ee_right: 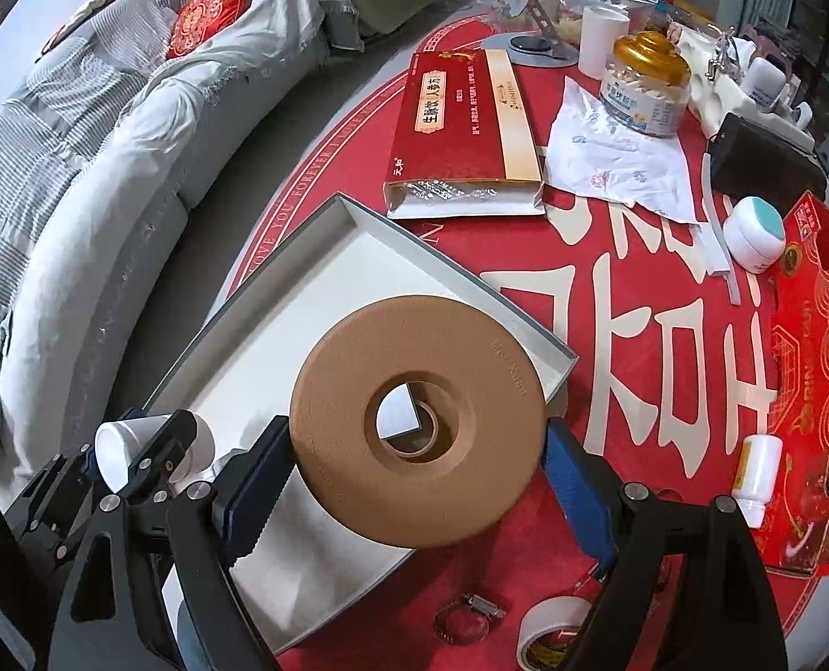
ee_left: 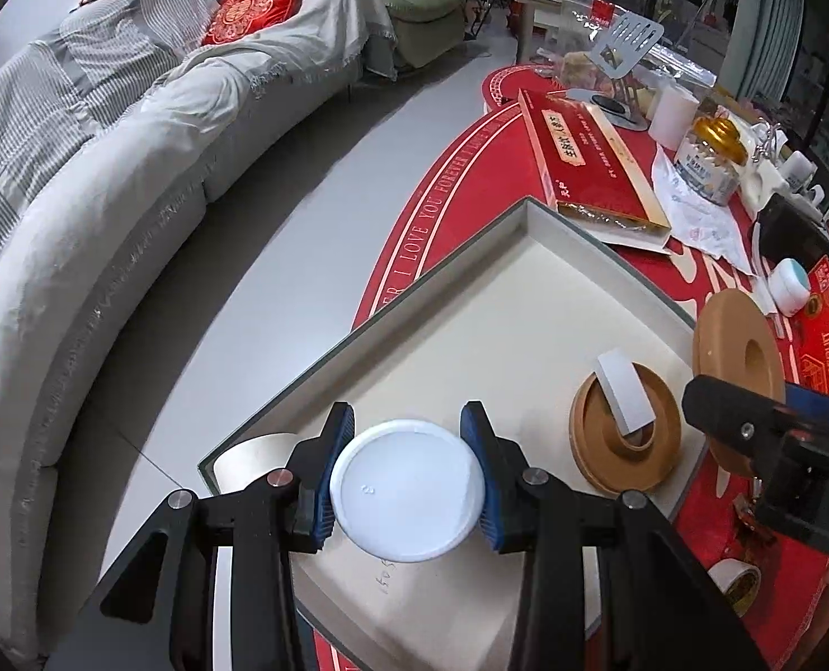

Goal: Organize rigid objects
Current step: 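Carry white jar and tan cork ring over the white tray, then release jar into tray with left tool while right tool stacks cork ring on tan holder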

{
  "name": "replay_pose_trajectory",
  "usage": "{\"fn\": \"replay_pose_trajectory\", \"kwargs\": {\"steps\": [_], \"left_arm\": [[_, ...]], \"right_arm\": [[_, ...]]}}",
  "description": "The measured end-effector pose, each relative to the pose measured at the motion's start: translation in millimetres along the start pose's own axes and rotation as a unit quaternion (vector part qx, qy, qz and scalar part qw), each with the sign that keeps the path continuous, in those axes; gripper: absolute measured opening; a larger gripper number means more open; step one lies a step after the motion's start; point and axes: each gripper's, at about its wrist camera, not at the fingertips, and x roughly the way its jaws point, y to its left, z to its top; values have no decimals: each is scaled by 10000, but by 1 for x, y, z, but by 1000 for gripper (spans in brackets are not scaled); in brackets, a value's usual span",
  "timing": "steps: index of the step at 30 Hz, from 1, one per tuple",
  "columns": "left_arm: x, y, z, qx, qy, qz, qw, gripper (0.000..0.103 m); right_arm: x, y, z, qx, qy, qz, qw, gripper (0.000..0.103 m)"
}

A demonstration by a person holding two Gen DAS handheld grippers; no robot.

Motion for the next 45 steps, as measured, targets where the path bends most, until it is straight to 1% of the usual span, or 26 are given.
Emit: {"fn": "replay_pose_trajectory", "kwargs": {"steps": [18, 24, 25, 26, 27, 29, 30, 32, 34, 35, 36, 37, 38, 39, 41, 42, 45], "left_arm": [[21, -3, 2, 97, 114, 23, 9999, 43], [26, -7, 2, 214, 85, -41, 9997, 43], [27, -8, 2, 245, 84, -83, 9996, 47], [28, -9, 1, 282, 107, -107, 9995, 55], [29, -10, 1, 297, 135, -83, 9994, 79], [27, -10, 1, 269, 92, -115, 9995, 97], [24, -10, 0, 255, 46, -162, 9995, 103], [19, -10, -1, 271, -14, -215, 9994, 103], [18, -11, -2, 343, 76, -285, 9990, 103], [17, -11, -3, 371, 153, -391, 9984, 103], [17, -12, -4, 372, 194, -466, 9980, 103], [15, -11, -7, 343, 245, -573, 9975, 103], [13, -11, -9, 324, 240, -611, 9973, 103], [10, -12, -11, 321, 209, -640, 9972, 103], [3, -14, -15, 336, 149, -687, 9970, 103], [-1, -15, -17, 333, 130, -712, 9968, 103], [-8, -19, -23, 359, 126, -757, 9964, 103]], "right_arm": [[27, 4, 6, -38, 170, 27, 9998, 88], [32, 3, 8, 20, 199, 5, 9998, 88], [33, 2, 9, 15, 200, 4, 9998, 88], [34, 2, 9, 8, 207, 19, 9998, 88], [35, 2, 9, 3, 226, 72, 9997, 88], [35, 0, 7, 21, 285, 83, 9996, 88], [35, -3, 6, 54, 306, 51, 9995, 89], [31, -10, 3, 112, 288, 14, 9995, 89], [23, -20, -2, 159, 169, -61, 9997, 89], [18, -27, -6, 173, 79, -128, 9997, 101], [11, -35, -10, 200, -58, -256, 9995, 103], [5, -45, -14, 218, -249, -436, 9985, 103], [1, -52, -15, 225, -344, -615, 9973, 103], [-2, -65, -17, 238, -452, -900, 9946, 103], [-1, -84, -15, 323, -447, -1226, 9909, 103], [0, -99, -14, 479, -450, -1381, 9882, 103], [10, -129, -9, 839, -419, -1590, 9828, 103]]}}
